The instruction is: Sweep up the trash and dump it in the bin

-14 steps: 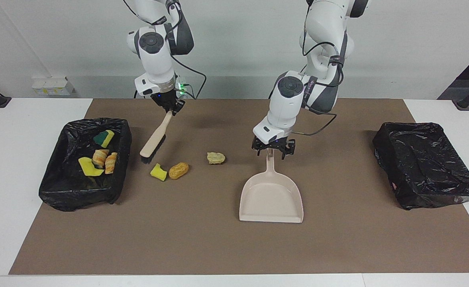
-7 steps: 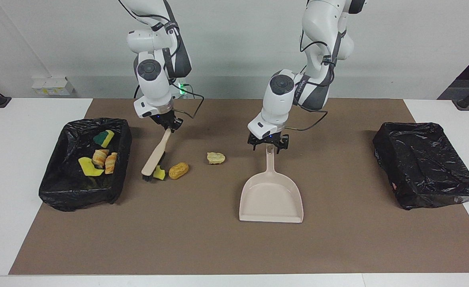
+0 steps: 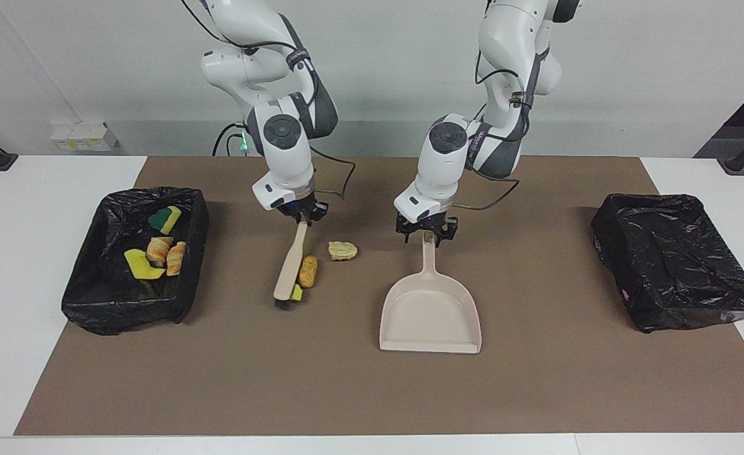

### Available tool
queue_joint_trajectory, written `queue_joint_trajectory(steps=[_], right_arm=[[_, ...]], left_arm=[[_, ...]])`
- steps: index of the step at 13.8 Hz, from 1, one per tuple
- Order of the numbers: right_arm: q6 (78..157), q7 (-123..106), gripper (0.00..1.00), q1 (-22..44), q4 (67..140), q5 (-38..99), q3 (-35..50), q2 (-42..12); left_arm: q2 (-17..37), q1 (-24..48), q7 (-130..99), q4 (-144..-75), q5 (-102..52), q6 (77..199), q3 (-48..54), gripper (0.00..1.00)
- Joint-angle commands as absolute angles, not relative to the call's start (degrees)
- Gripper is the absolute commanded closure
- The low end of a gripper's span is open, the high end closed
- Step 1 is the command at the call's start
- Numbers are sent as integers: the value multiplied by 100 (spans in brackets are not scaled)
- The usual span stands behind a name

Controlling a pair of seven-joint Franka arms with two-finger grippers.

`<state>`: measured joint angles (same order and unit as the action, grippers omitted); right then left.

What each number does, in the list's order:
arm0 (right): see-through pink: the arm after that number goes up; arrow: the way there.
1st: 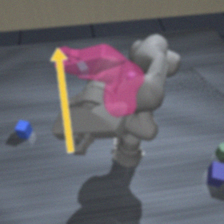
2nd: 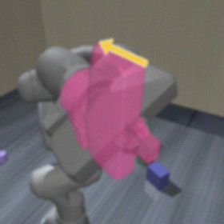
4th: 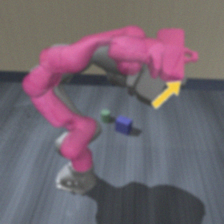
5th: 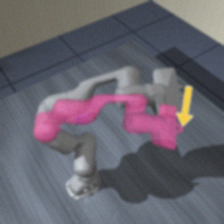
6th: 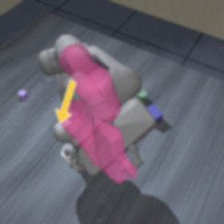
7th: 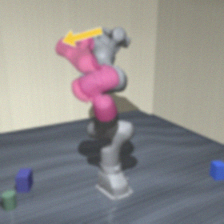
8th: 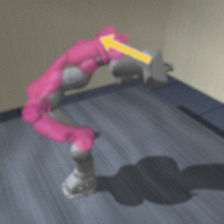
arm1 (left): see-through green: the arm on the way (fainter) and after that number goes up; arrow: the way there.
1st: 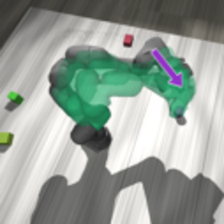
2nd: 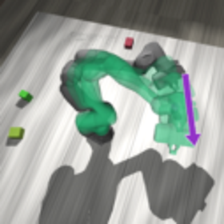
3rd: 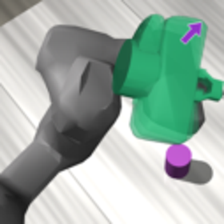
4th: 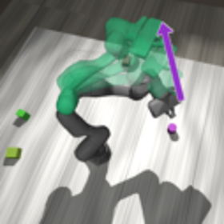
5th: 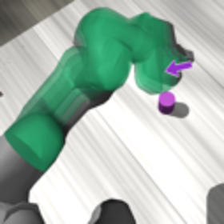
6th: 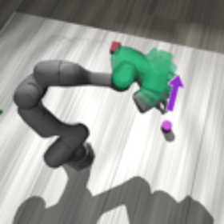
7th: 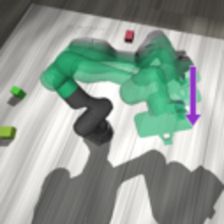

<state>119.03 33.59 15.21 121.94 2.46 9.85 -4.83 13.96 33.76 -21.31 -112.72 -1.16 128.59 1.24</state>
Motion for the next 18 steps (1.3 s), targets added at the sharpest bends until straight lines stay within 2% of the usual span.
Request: queue_joint_trajectory(steps=[1, 6, 9, 11, 12, 13, 15, 16, 18], right_arm=[[11436, 3454, 100, 1757, 11655, 597, 993, -659], [10137, 3375, 100, 1573, 10978, 615, 940, -440], [9774, 3463, 100, 1644, 11100, 615, 940, -238], [9869, 3340, 100, 1565, 11302, 589, 940, -176], [9914, 3227, 100, 1547, 11329, 528, 940, -158], [9949, 3095, 100, 1547, 11373, 493, 932, -167], [10272, 3050, 100, 1556, 11565, 457, 940, -211], [10353, 3041, 100, 1547, 11584, 457, 940, -272], [10520, 2971, 100, 1521, 11558, 448, 932, -395]], left_arm=[[1371, 3393, -2127, -11207, -132, 12544, 44, 100], [1257, 3217, -1205, -11145, -44, 12341, -17, 100], [1178, 3234, -1178, -11258, -53, 12305, -9, 100], [1073, 3208, -1186, -11443, -53, 12305, -9, 100], [1072, 3121, -1195, -11452, -53, 12322, -9, 86], [1081, 3111, -1248, -11461, -61, 12366, -9, 65], [1072, 3111, -1266, -11505, -62, 12428, -9, 5], [1072, 3103, -1257, -11505, -62, 12463, -9, 0], [1098, 3050, -1222, -11505, -62, 12594, -9, 0]])
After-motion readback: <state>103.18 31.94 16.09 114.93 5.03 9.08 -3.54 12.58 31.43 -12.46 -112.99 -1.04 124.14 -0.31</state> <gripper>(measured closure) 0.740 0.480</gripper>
